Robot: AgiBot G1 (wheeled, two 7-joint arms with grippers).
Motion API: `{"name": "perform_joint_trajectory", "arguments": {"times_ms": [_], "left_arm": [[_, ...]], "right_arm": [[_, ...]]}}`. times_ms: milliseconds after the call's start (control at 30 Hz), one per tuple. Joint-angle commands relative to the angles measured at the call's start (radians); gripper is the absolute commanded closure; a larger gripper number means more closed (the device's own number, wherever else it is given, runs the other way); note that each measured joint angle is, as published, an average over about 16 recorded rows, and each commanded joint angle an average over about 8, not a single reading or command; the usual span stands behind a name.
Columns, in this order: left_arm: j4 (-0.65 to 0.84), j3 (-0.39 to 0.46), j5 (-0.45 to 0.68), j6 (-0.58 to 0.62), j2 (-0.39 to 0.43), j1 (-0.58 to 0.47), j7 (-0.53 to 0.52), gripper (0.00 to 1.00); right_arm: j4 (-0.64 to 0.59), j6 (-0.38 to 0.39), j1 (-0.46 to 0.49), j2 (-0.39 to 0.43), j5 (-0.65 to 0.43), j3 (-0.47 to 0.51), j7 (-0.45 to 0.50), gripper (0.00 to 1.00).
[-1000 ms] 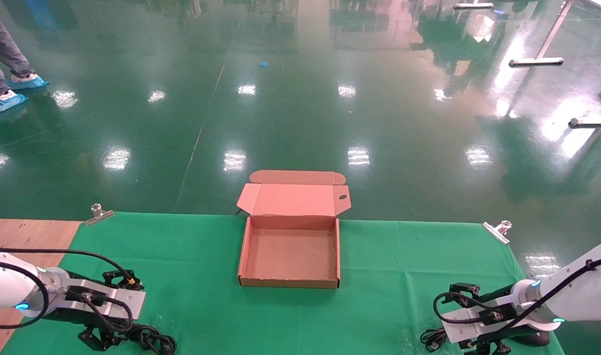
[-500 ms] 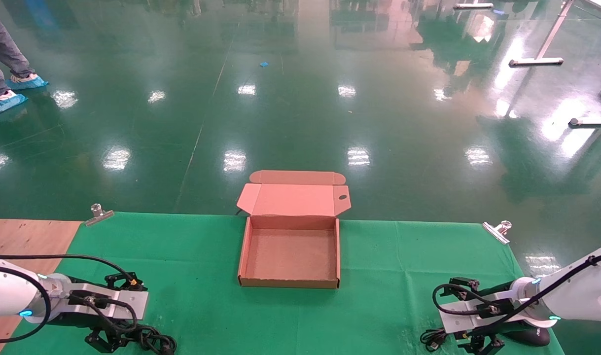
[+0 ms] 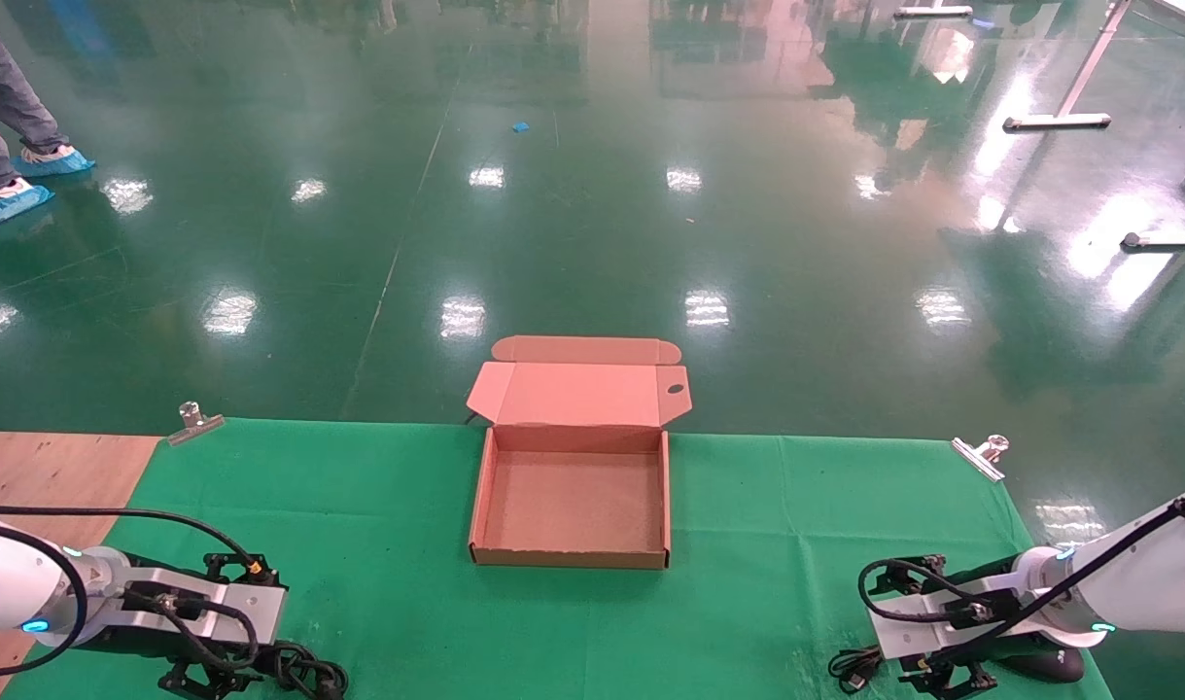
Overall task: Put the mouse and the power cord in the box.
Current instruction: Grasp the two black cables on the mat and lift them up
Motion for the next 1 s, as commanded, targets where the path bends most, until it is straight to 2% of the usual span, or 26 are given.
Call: {"name": "perform_joint_trajectory", "arguments": {"times_ms": [33,1000], "left_arm": [[0.005,-0.001,-0.001,0.002,0.0,-0.001,0.004,1.0],[0.031,-0.003,-0.004,0.057,-0.002,-0.003,0.032,1.0]], "right_arm": [[-0.006,-0.001,0.003,0.0,0.001,0.001,-0.004,1.0],[-0.032,-0.01,0.007,0.009,0.017,0.012,-0.024,1.0]]}}
